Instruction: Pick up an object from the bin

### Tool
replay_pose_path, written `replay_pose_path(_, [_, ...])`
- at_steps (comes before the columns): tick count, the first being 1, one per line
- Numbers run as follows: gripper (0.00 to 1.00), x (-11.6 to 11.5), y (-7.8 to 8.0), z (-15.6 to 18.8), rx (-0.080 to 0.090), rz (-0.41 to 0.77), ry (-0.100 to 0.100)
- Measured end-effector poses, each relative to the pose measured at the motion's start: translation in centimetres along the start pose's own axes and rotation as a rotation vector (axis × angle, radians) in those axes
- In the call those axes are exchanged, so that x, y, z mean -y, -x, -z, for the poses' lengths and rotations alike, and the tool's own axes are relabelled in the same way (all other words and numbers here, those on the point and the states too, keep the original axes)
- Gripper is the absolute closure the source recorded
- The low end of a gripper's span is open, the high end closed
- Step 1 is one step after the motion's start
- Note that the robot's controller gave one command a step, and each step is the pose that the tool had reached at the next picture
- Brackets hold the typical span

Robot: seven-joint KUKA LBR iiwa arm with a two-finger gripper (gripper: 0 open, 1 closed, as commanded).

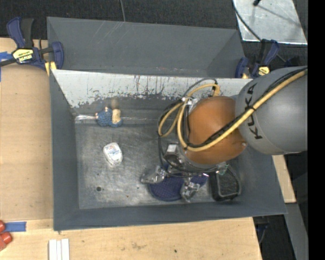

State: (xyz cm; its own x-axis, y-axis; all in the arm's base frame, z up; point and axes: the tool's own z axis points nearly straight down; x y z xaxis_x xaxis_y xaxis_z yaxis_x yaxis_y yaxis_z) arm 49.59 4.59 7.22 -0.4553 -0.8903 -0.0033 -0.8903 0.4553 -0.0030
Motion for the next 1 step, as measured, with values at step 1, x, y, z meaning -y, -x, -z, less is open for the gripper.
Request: replay_pose_path(1, [1.00,0.06,0.14,0.14,0.003,0.000,-0.002])
